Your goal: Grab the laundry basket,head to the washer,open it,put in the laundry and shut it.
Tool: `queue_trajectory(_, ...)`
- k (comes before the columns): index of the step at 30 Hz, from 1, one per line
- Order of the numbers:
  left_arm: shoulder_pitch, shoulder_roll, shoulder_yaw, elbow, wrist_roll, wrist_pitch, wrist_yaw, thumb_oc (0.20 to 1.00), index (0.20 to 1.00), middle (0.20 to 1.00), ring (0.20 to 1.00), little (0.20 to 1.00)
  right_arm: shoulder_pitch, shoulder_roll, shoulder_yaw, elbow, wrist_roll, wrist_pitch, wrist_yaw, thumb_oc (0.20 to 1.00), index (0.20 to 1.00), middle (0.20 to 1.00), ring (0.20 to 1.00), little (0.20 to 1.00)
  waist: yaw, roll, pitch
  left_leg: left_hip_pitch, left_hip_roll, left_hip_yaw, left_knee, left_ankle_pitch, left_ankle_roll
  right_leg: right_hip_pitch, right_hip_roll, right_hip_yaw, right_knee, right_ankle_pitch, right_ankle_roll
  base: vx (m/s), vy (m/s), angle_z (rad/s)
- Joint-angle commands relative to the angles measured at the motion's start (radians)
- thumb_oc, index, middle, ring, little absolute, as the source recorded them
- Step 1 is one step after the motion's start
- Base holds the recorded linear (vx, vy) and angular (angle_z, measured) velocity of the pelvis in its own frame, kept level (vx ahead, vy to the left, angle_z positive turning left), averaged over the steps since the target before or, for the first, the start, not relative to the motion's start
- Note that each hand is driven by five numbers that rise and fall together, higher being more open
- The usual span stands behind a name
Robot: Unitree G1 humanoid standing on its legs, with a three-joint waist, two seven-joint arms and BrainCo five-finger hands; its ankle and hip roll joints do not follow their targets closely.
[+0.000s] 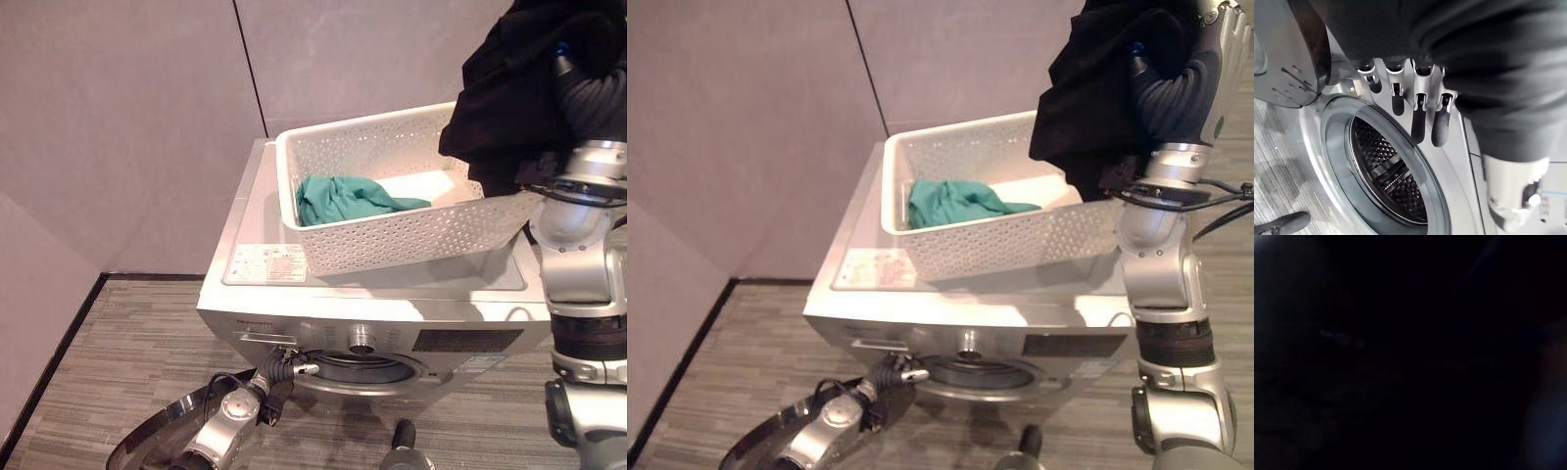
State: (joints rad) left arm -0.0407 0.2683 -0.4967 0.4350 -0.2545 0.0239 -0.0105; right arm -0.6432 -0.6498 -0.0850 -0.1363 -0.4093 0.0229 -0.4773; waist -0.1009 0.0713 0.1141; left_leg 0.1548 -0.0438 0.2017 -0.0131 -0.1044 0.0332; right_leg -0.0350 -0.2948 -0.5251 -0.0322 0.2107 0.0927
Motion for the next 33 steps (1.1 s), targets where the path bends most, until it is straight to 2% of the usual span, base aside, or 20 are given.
queue_trajectory(1,-0.261,-0.03,0.057,-0.041,0.036,-0.176,0.013,1.0,1.0,1.0,1.0,1.0,-0.114,-0.051,0.006,0.072,-0.056,0.002,0.0,0.2,0.2,0.2,0.2,0.2,0.012,-0.03,-0.106,0.029,-0.007,-0.032,0.117,-0.183,0.032,0.023,-0.086,-0.014,0.063,-0.049,0.11,-0.16,0.085,0.0)
queue_trajectory(4,-0.232,-0.006,0.081,-0.008,0.021,-0.172,0.024,1.0,1.0,1.0,1.0,1.0,-0.178,-0.112,0.01,0.066,-0.095,0.027,-0.004,0.2,0.2,0.2,0.2,0.2,0.012,-0.02,-0.067,0.035,-0.009,-0.004,0.118,-0.168,0.064,-0.033,-0.109,-0.035,0.201,-0.01,0.149,-0.15,0.078,-0.07)
queue_trajectory(6,-0.22,0.004,0.096,-0.002,0.024,-0.166,0.029,1.0,1.0,1.0,1.0,1.0,-0.205,-0.121,0.016,0.062,-0.111,0.035,0.001,0.2,0.2,0.2,0.2,0.2,0.013,-0.011,-0.063,0.034,-0.008,0.011,0.119,-0.161,0.074,-0.037,-0.118,-0.051,0.249,-0.021,0.151,-0.11,0.039,-0.33)
queue_trajectory(8,-0.204,0.017,0.109,0.004,0.029,-0.158,0.037,1.0,1.0,1.0,1.0,1.0,-0.218,-0.118,0.026,0.045,-0.129,0.031,0.004,0.2,0.2,0.2,0.2,0.2,0.016,-0.003,-0.065,0.022,-0.009,0.021,0.117,-0.14,0.085,-0.021,-0.107,-0.052,0.329,-0.056,0.137,-0.16,-0.023,-0.3)
queue_trajectory(9,-0.185,0.021,0.128,0.003,0.021,-0.153,0.049,1.0,1.0,1.0,1.0,1.0,-0.219,-0.092,0.031,-0.006,-0.155,0.016,0.014,0.2,0.2,0.2,0.2,0.2,0.02,0.001,-0.067,-0.003,-0.005,0.029,0.118,-0.113,0.092,-0.003,-0.082,-0.027,0.41,-0.128,0.113,-0.15,-0.083,-0.18)
queue_trajectory(11,-0.162,0.027,0.147,-0.004,0.019,-0.152,0.054,1.0,1.0,1.0,1.0,1.0,-0.222,-0.068,0.039,-0.04,-0.187,0.012,0.03,0.2,0.2,0.2,0.2,0.2,0.031,-0.004,-0.077,-0.017,-0.004,0.041,0.118,-0.101,0.085,0.005,-0.066,-0.008,0.442,-0.186,0.099,-0.16,-0.215,-0.24)
queue_trajectory(12,-0.125,0.035,0.17,-0.02,0.005,-0.157,0.067,1.0,1.0,1.0,1.0,1.0,-0.229,-0.026,0.059,-0.08,-0.205,-0.009,0.037,0.2,0.2,0.2,0.2,0.2,0.062,-0.014,-0.089,-0.059,-0.002,0.048,0.123,-0.068,0.072,0.052,-0.026,0.018,0.44,-0.248,0.088,-0.17,-0.27,-0.36)
queue_trajectory(13,-0.118,0.039,0.173,-0.025,0.004,-0.156,0.067,1.0,1.0,1.0,1.0,1.0,-0.226,-0.019,0.06,-0.085,-0.209,-0.009,0.039,0.2,0.2,0.2,0.2,0.2,0.063,-0.017,-0.093,-0.06,0.0,0.053,0.124,-0.066,0.067,0.051,-0.023,0.022,0.437,-0.251,0.084,-0.24,-0.383,-0.43)
queue_trajectory(14,-0.095,0.047,0.192,-0.048,-0.009,-0.159,0.078,1.0,1.0,1.0,1.0,1.0,-0.208,0.027,0.076,-0.119,-0.2,-0.028,0.047,0.2,0.2,0.2,0.2,0.2,0.09,-0.028,-0.102,-0.095,0.013,0.063,0.124,-0.039,0.05,0.082,0.016,0.06,0.412,-0.31,0.068,-0.12,-0.225,-0.38)
queue_trajectory(15,-0.091,0.05,0.193,-0.051,-0.01,-0.159,0.079,1.0,1.0,1.0,1.0,1.0,-0.203,0.031,0.074,-0.123,-0.201,-0.029,0.048,0.2,0.2,0.2,0.2,0.2,0.093,-0.03,-0.105,-0.096,0.015,0.067,0.125,-0.038,0.046,0.081,0.019,0.063,0.409,-0.313,0.064,-0.2,-0.323,-0.37)
queue_trajectory(18,-0.057,0.057,0.223,-0.078,-0.026,-0.166,0.092,1.0,1.0,1.0,1.0,1.0,-0.197,0.067,0.096,-0.15,-0.172,-0.053,0.047,0.2,0.2,0.2,0.2,0.2,0.133,-0.05,-0.106,-0.169,0.066,0.099,0.159,0.002,0.005,0.142,0.067,0.085,0.283,-0.401,0.007,-0.19,-0.377,-0.46)
queue_trajectory(20,-0.032,0.055,0.24,-0.09,-0.036,-0.172,0.1,1.0,1.0,1.0,1.0,1.0,-0.194,0.093,0.128,-0.165,-0.136,-0.079,0.051,0.2,0.2,0.2,0.2,0.2,0.15,-0.056,-0.096,-0.208,0.118,0.125,0.191,0.037,-0.033,0.165,0.105,0.083,0.199,-0.408,-0.017,-0.25,-0.484,-0.87)
queue_trajectory(21,-0.016,0.048,0.254,-0.103,-0.045,-0.18,0.106,1.0,1.0,1.0,1.0,1.0,-0.165,0.109,0.141,-0.182,-0.086,-0.102,0.054,0.2,0.2,0.2,0.2,0.2,0.155,-0.058,-0.074,-0.247,0.171,0.122,0.217,0.086,-0.069,0.192,0.156,0.099,0.113,-0.405,-0.045,-0.22,-0.428,-0.53)
queue_trajectory(22,-0.014,0.048,0.254,-0.104,-0.045,-0.18,0.106,1.0,1.0,1.0,1.0,1.0,-0.162,0.109,0.141,-0.184,-0.084,-0.103,0.055,0.2,0.2,0.2,0.2,0.2,0.154,-0.057,-0.074,-0.249,0.176,0.12,0.22,0.09,-0.074,0.196,0.163,0.098,0.104,-0.4,-0.051,-0.25,-0.412,-0.48)
queue_trajectory(25,-0.025,0.026,0.255,-0.111,-0.044,-0.187,0.114,1.0,1.0,1.0,1.0,1.0,-0.093,0.1,0.158,-0.217,-0.046,-0.124,0.062,0.2,0.2,0.2,0.2,0.2,0.141,-0.051,-0.038,-0.298,0.232,0.103,0.232,0.198,-0.133,0.222,0.212,0.086,0.029,-0.393,-0.088,-0.2,-0.224,-0.19)
queue_trajectory(26,-0.031,0.021,0.253,-0.117,-0.049,-0.189,0.112,1.0,1.0,1.0,1.0,1.0,-0.087,0.1,0.167,-0.221,-0.043,-0.125,0.068,0.2,0.2,0.2,0.2,0.2,0.141,-0.055,-0.03,-0.3,0.243,0.094,0.252,0.211,-0.142,0.215,0.211,0.084,0.026,-0.39,-0.095,-0.21,-0.174,0.21)
queue_trajectory(28,-0.036,0.015,0.251,-0.127,-0.055,-0.195,0.115,1.0,1.0,1.0,1.0,1.0,-0.093,0.102,0.184,-0.225,-0.034,-0.129,0.072,0.2,0.2,0.2,0.2,0.2,0.14,-0.058,-0.019,-0.309,0.235,0.045,0.318,0.184,-0.141,0.209,0.213,0.093,0.025,-0.385,-0.103,-0.17,-0.048,0.29)
queue_trajectory(29,-0.035,0.008,0.254,-0.145,-0.066,-0.206,0.122,1.0,1.0,1.0,1.0,1.0,-0.11,0.121,0.225,-0.232,0.002,-0.153,0.088,0.2,0.2,0.2,0.2,0.2,0.142,-0.06,-0.015,-0.287,0.178,-0.048,0.379,0.103,-0.107,0.181,0.192,0.089,0.027,-0.35,-0.098,-0.15,0.043,0.05)
queue_trajectory(30,-0.035,0.001,0.249,-0.158,-0.071,-0.208,0.123,1.0,1.0,1.0,1.0,1.0,-0.116,0.132,0.239,-0.233,0.016,-0.161,0.097,0.2,0.2,0.2,0.2,0.2,0.135,-0.054,-0.027,-0.253,0.172,-0.063,0.346,0.064,-0.103,0.169,0.191,0.087,0.024,-0.342,-0.09,-0.14,0.046,-0.28)
queue_trajectory(33,-0.026,-0.01,0.249,-0.168,-0.071,-0.199,0.115,1.0,1.0,1.0,1.0,1.0,-0.12,0.163,0.253,-0.229,0.03,-0.16,0.121,0.2,0.2,0.2,0.2,0.2,0.119,-0.03,-0.074,-0.171,0.167,-0.065,0.215,0.059,-0.099,0.159,0.195,0.094,0.002,-0.322,-0.065,-0.01,0.068,-0.17)
